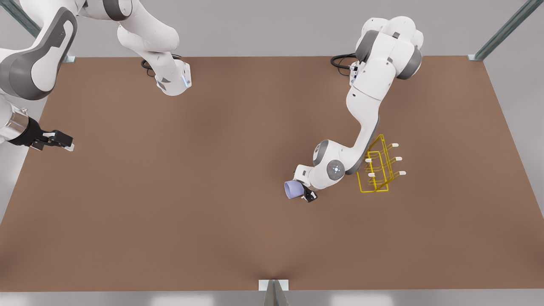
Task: Place the cup on the cup holder
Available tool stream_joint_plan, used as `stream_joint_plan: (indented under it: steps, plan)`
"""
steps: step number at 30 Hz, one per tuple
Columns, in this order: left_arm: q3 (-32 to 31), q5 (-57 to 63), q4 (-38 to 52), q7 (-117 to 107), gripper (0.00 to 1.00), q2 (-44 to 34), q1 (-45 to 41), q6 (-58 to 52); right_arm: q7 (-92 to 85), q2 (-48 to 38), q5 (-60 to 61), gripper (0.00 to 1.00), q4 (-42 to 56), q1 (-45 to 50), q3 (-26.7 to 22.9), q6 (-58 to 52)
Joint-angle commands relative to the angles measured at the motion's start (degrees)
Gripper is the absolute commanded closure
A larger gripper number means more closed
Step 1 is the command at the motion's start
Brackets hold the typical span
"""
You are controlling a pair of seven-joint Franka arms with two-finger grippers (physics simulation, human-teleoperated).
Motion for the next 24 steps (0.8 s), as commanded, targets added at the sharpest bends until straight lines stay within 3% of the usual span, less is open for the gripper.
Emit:
stream_joint_plan:
  steps: [1, 4, 6, 9, 19, 24]
  plan:
    - [0.0, 0.1, 0.0, -3.5, 0.0, 0.1, 0.0, 0.7, 0.1, -0.1, 0.0, 0.0, 0.0, 0.0, 0.1, 0.0]
    - [0.0, 0.1, 0.0, -3.5, 0.01, 0.1, 0.0, 0.7, 0.1, -0.1, 0.0, 0.0, 0.0, 0.1, 0.1, 0.0]
    - [0.0, 0.0, 0.0, -3.4, 0.09, 0.1, 0.0, 0.6, 0.1, -0.1, 0.0, 0.0, 0.0, 0.1, 0.1, 0.0]
    - [0.0, 0.0, 0.0, -3.4, 0.12, 0.2, 0.1, 0.6, 0.1, -0.1, 0.0, 0.0, 0.0, 0.0, 0.1, 0.0]
    - [0.0, 0.0, 0.1, -3.2, 0.15, -0.1, 0.2, -0.4, 0.1, -0.1, 0.0, 0.0, 0.0, 0.1, 0.1, 0.0]
    - [1.7, 0.1, 0.2, -2.3, 0.16, -5.9, 0.2, -9.0, 0.1, -0.1, 0.0, 0.0, 0.0, 0.1, 0.1, 0.0]
